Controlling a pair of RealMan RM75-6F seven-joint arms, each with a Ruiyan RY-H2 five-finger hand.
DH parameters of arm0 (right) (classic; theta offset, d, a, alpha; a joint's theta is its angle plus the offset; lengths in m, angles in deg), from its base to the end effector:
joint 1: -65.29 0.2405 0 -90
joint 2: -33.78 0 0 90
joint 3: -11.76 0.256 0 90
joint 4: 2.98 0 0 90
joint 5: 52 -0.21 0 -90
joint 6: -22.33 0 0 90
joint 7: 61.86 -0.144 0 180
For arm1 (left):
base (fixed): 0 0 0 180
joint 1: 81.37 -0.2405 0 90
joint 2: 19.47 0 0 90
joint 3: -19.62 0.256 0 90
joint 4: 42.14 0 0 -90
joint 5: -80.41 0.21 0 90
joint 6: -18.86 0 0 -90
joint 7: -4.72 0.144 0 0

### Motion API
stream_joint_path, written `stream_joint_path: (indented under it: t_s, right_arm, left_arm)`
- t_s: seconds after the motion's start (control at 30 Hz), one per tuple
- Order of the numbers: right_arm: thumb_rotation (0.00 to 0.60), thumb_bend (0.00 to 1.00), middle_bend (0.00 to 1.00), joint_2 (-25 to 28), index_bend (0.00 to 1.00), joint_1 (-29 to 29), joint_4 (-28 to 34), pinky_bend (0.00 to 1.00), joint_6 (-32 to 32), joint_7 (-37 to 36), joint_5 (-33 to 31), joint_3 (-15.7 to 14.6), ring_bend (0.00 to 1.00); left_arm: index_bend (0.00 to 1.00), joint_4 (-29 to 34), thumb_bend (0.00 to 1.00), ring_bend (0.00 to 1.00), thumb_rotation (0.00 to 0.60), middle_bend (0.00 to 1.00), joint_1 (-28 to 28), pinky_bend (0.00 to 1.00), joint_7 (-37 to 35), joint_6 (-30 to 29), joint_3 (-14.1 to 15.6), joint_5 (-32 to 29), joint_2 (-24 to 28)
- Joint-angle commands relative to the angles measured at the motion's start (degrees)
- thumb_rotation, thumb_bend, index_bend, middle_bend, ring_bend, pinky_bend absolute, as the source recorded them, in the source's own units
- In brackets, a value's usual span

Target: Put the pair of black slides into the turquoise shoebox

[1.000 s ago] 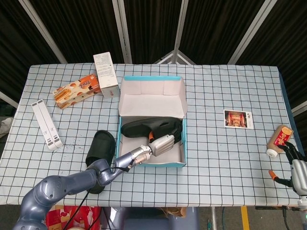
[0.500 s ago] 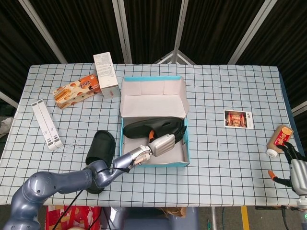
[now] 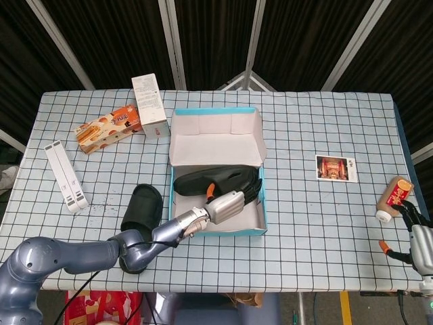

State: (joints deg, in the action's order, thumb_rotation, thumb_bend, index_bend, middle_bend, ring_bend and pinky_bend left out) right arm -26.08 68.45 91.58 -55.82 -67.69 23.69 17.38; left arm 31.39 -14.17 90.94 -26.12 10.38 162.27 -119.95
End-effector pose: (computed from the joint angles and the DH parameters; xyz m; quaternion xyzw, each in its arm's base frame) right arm -0.3396 -0.1786 0.1806 0.5242 -0.4743 0.3563 0.6110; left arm 0.0182 0.3355 -0.0950 -0.7868 0.4099 -0.2014 0.4151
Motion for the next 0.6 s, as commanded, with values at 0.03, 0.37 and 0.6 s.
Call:
stream_joint_path:
  t_s: [0.03, 0.37, 0.6]
  right_arm:
    - [0.600, 0.23, 0.13, 0.05, 0.22, -0.08, -0.03, 0.27, -0.07, -0.33, -0.01, 0.02, 0.23]
    - [0.600, 0.23, 0.13, -0.06, 0.22, -0.19, 0.46, 0.27, -0.39, 0.50, -0.08, 0.02, 0.23]
    - [0.600, 0.23, 0.13, -0.01, 0.22, -0.29, 1.17, 0.27, -0.74, 1.43, -0.12, 0.00, 0.23]
  left_arm:
    - [0.00, 7.35, 0.13, 0.00, 0.600, 0.06, -1.86, 0.15, 3.37, -2.74, -0.02, -2.22, 4.53]
    - [0.04, 38.76, 0.14, 0.00, 0.583, 0.13, -14.29, 0.15, -4.43, -17.55, -0.44, -8.96, 24.33]
    - [0.03, 52.73, 0.14, 0.00, 0.564, 0.15, -21.71, 0.15, -9.86, -23.43, 2.30, -19.44, 36.14]
